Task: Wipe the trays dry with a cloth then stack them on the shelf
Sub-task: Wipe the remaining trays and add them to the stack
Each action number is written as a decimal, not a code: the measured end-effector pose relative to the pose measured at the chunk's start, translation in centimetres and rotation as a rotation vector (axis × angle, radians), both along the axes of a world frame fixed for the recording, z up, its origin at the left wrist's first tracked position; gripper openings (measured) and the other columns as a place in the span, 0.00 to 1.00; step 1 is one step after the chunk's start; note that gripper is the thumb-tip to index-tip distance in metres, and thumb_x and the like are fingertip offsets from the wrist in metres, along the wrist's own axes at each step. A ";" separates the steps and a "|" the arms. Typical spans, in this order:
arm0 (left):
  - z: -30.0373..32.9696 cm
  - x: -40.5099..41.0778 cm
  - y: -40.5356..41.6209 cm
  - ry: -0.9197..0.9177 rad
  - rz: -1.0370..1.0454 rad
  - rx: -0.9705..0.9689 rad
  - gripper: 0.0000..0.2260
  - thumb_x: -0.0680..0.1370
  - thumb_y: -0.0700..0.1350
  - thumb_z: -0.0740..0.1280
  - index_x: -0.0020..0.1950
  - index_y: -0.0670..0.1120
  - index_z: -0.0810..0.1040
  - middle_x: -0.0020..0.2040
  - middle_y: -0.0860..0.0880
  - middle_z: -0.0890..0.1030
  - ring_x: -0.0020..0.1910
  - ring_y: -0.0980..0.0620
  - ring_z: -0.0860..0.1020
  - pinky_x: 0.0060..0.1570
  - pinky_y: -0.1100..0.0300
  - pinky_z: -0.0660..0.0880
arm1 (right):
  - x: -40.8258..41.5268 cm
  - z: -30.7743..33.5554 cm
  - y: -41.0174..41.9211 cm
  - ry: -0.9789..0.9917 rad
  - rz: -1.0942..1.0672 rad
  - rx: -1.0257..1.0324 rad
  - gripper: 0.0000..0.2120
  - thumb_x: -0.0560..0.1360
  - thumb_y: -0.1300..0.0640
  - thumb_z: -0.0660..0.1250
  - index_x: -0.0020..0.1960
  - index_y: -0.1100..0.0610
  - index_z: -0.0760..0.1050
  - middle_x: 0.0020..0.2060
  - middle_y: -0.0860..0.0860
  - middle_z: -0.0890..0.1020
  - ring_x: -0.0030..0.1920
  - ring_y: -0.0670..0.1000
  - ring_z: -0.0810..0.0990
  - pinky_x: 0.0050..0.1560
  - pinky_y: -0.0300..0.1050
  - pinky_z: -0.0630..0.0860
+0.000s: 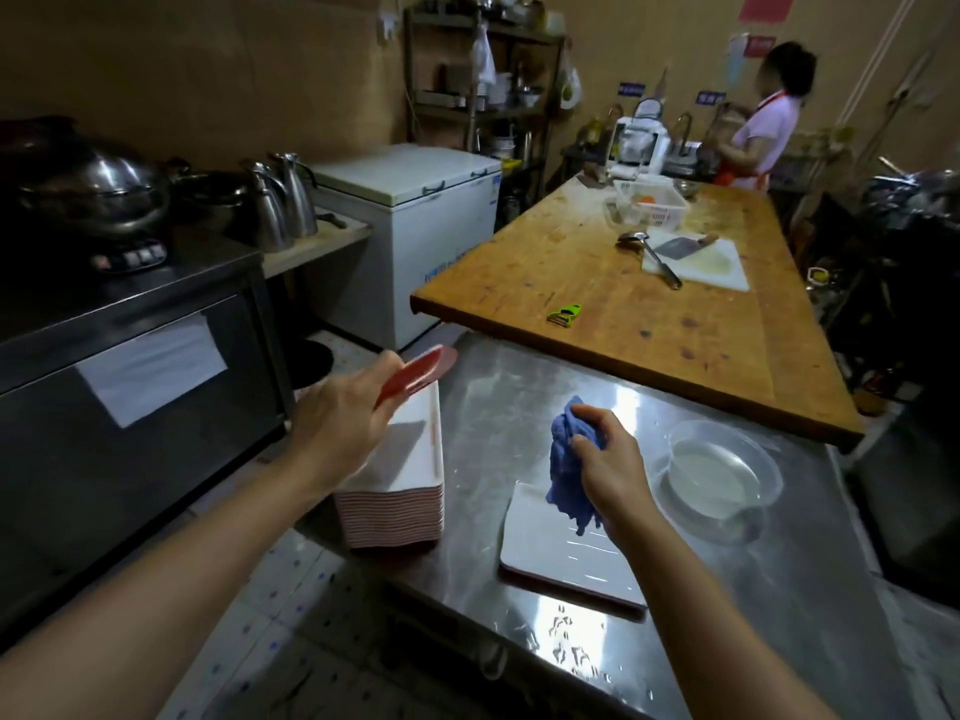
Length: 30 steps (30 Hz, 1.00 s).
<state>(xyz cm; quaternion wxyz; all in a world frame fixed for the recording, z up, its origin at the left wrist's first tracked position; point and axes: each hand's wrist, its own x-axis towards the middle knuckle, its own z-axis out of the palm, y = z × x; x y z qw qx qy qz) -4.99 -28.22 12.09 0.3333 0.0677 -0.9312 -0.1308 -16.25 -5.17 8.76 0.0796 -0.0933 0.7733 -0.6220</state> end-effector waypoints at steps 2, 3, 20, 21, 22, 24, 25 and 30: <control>-1.2 0.4 -0.3 -0.033 -0.042 -0.180 0.10 0.76 0.43 0.68 0.55 0.43 0.74 0.38 0.43 0.81 0.33 0.43 0.80 0.29 0.53 0.76 | 0.0 -0.4 -0.6 0.015 0.013 0.045 0.14 0.78 0.66 0.57 0.55 0.50 0.73 0.46 0.48 0.77 0.44 0.50 0.80 0.49 0.45 0.77; -1.8 0.4 -0.4 -0.043 -0.058 -0.246 0.12 0.74 0.41 0.70 0.55 0.44 0.73 0.37 0.43 0.81 0.32 0.43 0.80 0.26 0.53 0.76 | 0.0 -0.6 -0.8 0.018 0.021 0.055 0.14 0.78 0.66 0.58 0.54 0.49 0.73 0.46 0.47 0.77 0.46 0.49 0.78 0.50 0.43 0.75; -8.2 1.6 -0.4 -0.230 -0.106 -0.424 0.16 0.58 0.32 0.79 0.42 0.43 0.84 0.36 0.46 0.83 0.33 0.48 0.81 0.17 0.62 0.72 | -0.1 -2.5 -1.9 -0.033 0.044 0.086 0.14 0.77 0.66 0.58 0.56 0.52 0.74 0.51 0.51 0.78 0.51 0.53 0.78 0.57 0.48 0.75; -8.7 1.6 -0.6 -0.244 -0.108 -0.414 0.16 0.57 0.33 0.80 0.42 0.43 0.84 0.37 0.47 0.84 0.34 0.48 0.82 0.17 0.62 0.72 | -0.1 -2.7 -1.9 -0.041 0.044 0.089 0.14 0.77 0.66 0.58 0.56 0.51 0.74 0.51 0.50 0.77 0.51 0.53 0.78 0.57 0.49 0.75; -9.2 1.7 -0.8 -0.257 -0.107 -0.403 0.17 0.57 0.34 0.81 0.43 0.43 0.84 0.39 0.47 0.84 0.36 0.49 0.82 0.18 0.62 0.72 | -0.1 -2.9 -1.9 -0.049 0.043 0.093 0.14 0.77 0.66 0.58 0.56 0.51 0.74 0.50 0.50 0.77 0.51 0.53 0.78 0.57 0.50 0.76; -10.1 1.6 -1.2 -0.279 -0.097 -0.358 0.18 0.57 0.35 0.81 0.45 0.44 0.84 0.43 0.47 0.84 0.40 0.49 0.83 0.20 0.61 0.74 | -0.2 -3.2 -1.9 -0.061 0.039 0.099 0.14 0.77 0.66 0.58 0.57 0.52 0.74 0.50 0.50 0.77 0.51 0.53 0.78 0.57 0.50 0.76; -10.5 1.5 -1.4 -0.287 -0.090 -0.332 0.19 0.57 0.35 0.81 0.46 0.44 0.84 0.44 0.46 0.84 0.41 0.48 0.83 0.21 0.60 0.75 | -0.3 -3.4 -1.9 -0.067 0.035 0.101 0.14 0.77 0.66 0.58 0.57 0.52 0.74 0.50 0.51 0.77 0.51 0.53 0.78 0.57 0.50 0.76; -11.3 0.2 -2.3 -0.341 -0.098 -0.265 0.22 0.56 0.38 0.82 0.49 0.43 0.83 0.48 0.45 0.84 0.45 0.47 0.83 0.25 0.57 0.78 | -0.7 -4.6 -1.7 -0.096 0.013 0.129 0.14 0.78 0.65 0.58 0.59 0.53 0.75 0.51 0.51 0.77 0.48 0.51 0.77 0.53 0.46 0.76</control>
